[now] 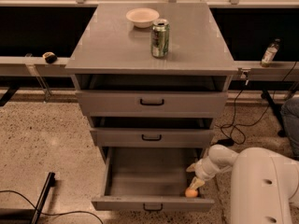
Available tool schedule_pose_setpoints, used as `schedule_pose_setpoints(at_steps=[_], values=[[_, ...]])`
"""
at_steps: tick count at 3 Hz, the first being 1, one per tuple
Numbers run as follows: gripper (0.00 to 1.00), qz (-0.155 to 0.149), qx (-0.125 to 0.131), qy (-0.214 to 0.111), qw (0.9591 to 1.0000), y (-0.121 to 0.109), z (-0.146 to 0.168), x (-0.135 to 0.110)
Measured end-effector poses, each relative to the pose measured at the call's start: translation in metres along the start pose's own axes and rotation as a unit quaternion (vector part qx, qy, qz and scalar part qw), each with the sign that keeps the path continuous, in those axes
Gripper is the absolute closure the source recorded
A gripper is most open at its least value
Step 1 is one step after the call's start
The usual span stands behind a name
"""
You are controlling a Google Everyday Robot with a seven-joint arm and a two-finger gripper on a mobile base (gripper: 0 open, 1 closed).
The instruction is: Pick orange from bottom drawer and place on counter
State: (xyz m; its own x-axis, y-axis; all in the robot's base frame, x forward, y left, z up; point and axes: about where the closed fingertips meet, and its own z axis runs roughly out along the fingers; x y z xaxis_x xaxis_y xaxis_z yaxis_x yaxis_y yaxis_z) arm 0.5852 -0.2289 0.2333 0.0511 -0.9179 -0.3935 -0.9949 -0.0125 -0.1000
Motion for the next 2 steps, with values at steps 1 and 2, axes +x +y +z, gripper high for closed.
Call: schedule_pose_setpoints(at_steps=[1,2], values=[[0.38,-0.023,-0.015,-0.015,0.9995,0.007,0.027,-0.004],[0.41,-0.040,-0.023,-0.020,0.9987,0.010,0.045,-0.004]])
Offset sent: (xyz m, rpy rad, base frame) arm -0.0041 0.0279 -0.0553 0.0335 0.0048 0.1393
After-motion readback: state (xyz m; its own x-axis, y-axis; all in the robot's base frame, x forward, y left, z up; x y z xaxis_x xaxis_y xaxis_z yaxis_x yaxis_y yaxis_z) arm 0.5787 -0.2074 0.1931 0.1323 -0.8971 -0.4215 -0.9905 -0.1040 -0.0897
